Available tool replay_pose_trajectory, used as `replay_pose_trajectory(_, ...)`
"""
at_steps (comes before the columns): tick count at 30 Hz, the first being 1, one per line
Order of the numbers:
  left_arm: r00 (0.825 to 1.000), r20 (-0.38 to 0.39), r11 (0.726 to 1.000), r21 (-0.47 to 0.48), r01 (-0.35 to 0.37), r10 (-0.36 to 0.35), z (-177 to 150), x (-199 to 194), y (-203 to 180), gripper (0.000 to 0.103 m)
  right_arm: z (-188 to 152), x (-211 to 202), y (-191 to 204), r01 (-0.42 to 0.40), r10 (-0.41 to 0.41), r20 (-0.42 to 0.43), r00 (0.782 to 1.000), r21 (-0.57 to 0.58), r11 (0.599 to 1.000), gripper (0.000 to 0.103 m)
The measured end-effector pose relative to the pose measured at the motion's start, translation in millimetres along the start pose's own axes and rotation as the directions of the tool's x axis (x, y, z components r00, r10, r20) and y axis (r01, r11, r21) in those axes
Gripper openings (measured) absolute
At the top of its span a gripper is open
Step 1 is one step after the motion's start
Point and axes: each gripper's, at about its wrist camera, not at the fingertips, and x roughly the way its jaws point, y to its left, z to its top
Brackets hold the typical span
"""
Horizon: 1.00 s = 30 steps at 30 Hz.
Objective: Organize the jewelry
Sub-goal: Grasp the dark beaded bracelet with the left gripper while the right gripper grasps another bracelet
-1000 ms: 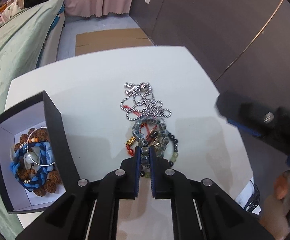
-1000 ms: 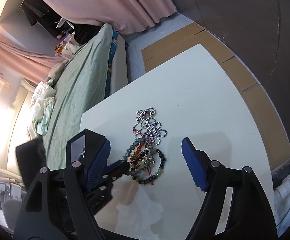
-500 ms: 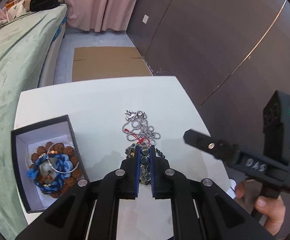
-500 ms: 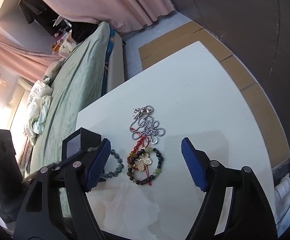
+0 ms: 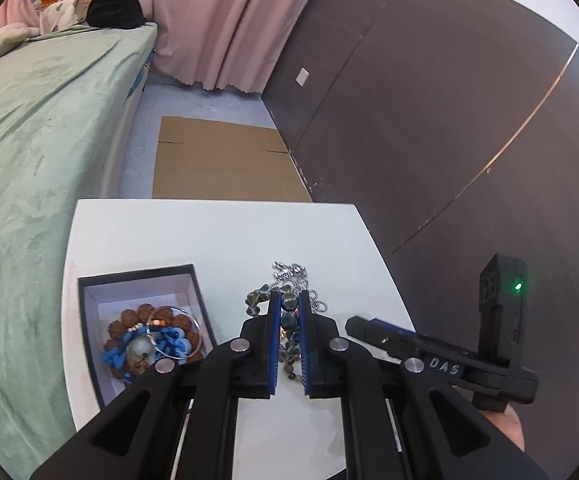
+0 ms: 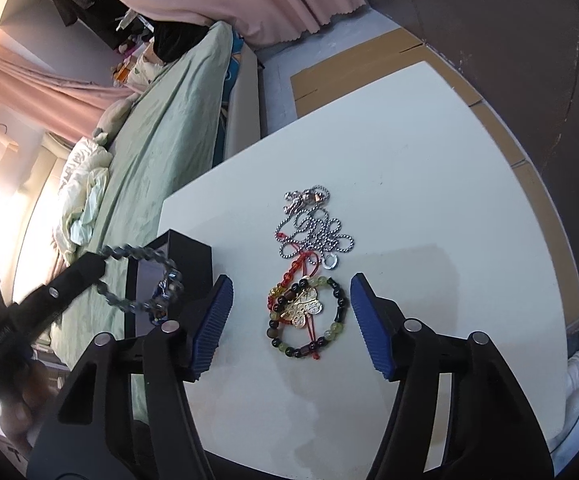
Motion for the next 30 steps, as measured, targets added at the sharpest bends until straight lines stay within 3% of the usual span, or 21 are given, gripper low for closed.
replay_pose_trajectory(9, 0.999, 0.044, 1.000, -0.029, -0.001, 0.002, 5.8, -18.8, 15.8, 0.006, -7.8, 25.5, 5.0, 0.078, -0.082, -0.067, 0.994, -0.051, 0.996, 0.051)
replay_pose_trajectory(16, 0.998, 0.066, 0.999, -0.054, -0.003, 0.007, 7.9, -27.8, 29.8, 0.006, -20.0, 41.4, 20.6, 0.046, -0.062, -0.133, 0.989, -0.119, 0.992, 0.047)
replay_pose_trajectory(20, 0.997, 0.073, 0.998, -0.068, -0.007, 0.012, 8.1, -31.6, 36.1, 0.007, -31.2, 54.7, 36.2, 0.020, -0.054, -0.182, 0.982, -0.180, 0.983, 0.040)
replay_pose_trajectory(25, 0.997, 0.075, 0.996, -0.091, -0.020, 0.027, 6.1, -35.4, 47.2, 0.007, -38.0, 67.4, 45.4, 0.081, -0.123, -0.181, 0.976, -0.223, 0.971, 0.036)
replay_pose_trajectory(27, 0.996, 0.076, 0.994, -0.102, -0.032, 0.040, 4.8, -37.0, 52.8, 0.007, -39.7, 68.9, 51.1, 0.116, -0.160, -0.161, 0.974, -0.253, 0.961, 0.032)
replay_pose_trajectory(30, 0.996, 0.066, 0.991, -0.124, -0.053, 0.061, 2.6, -37.5, 61.0, 0.007, -42.4, 71.9, 56.2, 0.188, -0.234, -0.125, 0.964, -0.303, 0.934, 0.013)
